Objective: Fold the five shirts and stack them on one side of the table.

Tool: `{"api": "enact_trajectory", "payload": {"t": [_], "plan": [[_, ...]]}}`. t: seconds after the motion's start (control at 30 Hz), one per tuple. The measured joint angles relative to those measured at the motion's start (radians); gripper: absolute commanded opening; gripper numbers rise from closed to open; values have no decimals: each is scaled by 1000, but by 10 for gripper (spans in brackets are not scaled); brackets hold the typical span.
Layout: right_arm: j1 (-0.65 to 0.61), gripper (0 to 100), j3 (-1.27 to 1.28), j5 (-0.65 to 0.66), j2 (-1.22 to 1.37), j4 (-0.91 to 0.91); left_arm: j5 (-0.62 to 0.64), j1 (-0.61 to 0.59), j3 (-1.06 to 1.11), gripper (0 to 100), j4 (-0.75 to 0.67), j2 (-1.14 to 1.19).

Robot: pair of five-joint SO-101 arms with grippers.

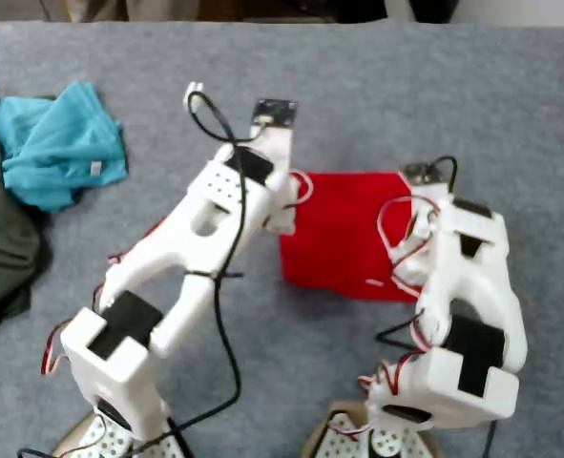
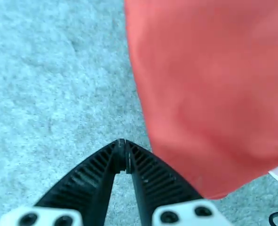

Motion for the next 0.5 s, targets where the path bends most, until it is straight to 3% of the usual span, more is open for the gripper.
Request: {"api": "enact_trajectory", "payload": {"t": [0.07, 0.5], "plan": [[-9, 1, 0, 0, 3, 0, 0, -5, 0, 21, 0, 0], [-26, 4, -15, 0, 5, 17, -9, -176, -6, 21, 51, 0]]}}
